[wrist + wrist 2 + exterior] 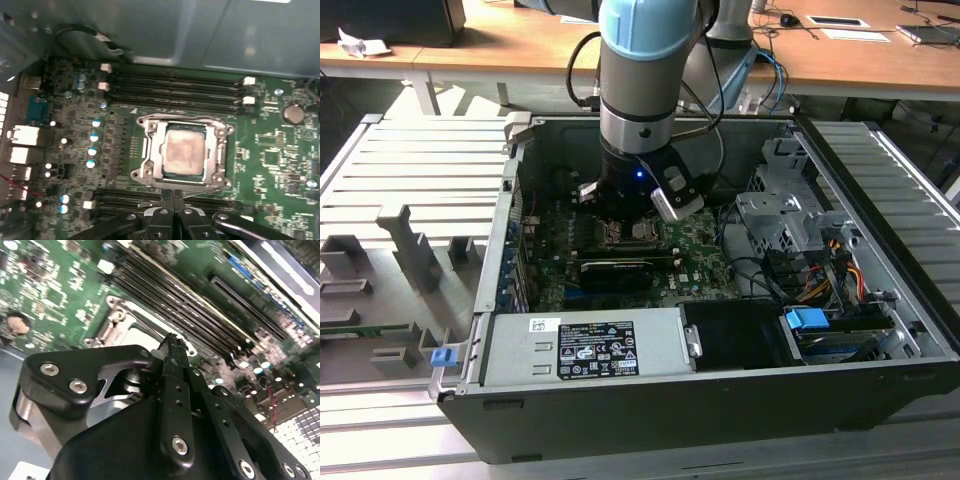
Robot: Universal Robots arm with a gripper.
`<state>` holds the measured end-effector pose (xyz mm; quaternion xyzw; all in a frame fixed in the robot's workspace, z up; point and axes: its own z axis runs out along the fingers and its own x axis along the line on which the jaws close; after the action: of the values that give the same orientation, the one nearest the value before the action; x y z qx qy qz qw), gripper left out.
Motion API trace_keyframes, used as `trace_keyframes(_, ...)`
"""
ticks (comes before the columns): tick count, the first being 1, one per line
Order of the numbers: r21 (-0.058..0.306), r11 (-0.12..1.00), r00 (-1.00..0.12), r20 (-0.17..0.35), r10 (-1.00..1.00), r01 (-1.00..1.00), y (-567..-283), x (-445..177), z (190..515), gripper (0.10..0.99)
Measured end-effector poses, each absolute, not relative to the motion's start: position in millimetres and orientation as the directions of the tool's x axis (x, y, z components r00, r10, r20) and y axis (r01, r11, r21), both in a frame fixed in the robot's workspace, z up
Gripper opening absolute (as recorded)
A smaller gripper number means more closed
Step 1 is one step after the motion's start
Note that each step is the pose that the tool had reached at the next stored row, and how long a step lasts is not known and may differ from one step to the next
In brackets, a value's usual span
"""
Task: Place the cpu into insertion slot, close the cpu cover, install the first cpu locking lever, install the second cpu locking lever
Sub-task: 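Install the second cpu locking lever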
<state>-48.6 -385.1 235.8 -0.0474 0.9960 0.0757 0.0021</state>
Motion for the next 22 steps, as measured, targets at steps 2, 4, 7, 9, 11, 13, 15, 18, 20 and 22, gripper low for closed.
trace_keyframes(2, 0.150, 0.984, -0.995, -0.011, -0.097, -0.098, -385.2, -53.6, 230.6, 0.106)
trace_keyframes(4, 0.151, 0.983, -0.995, -0.011, -0.102, -0.102, -385.2, -54.5, 225.4, 0.106)
trace_keyframes(7, 0.151, 0.983, -0.994, -0.011, -0.107, -0.107, -385.2, -55.1, 218.3, 0.106)
trace_keyframes(9, 0.166, 0.980, -0.994, -0.013, -0.108, -0.108, -386.3, -57.7, 217.4, 0.106)
trace_keyframes(11, 0.201, 0.974, -0.994, -0.017, -0.108, -0.109, -388.1, -60.1, 217.3, 0.106)
trace_keyframes(13, 0.214, 0.969, -0.993, -0.018, -0.119, -0.120, -390.1, -61.5, 217.1, 0.106)
trace_keyframes(15, 0.216, 0.968, -0.991, -0.019, -0.130, -0.131, -392.7, -62.4, 216.8, 0.106)
trace_keyframes(18, 0.221, 0.966, -0.991, -0.020, -0.136, -0.137, -400.1, -67.3, 216.6, 0.106)
trace_keyframes(20, 0.228, 0.964, -0.991, -0.021, -0.136, -0.137, -401.3, -69.1, 216.0, 0.106)
trace_keyframes(22, 0.234, 0.963, -0.991, -0.022, -0.135, -0.137, -401.3, -69.1, 213.8, 0.106)
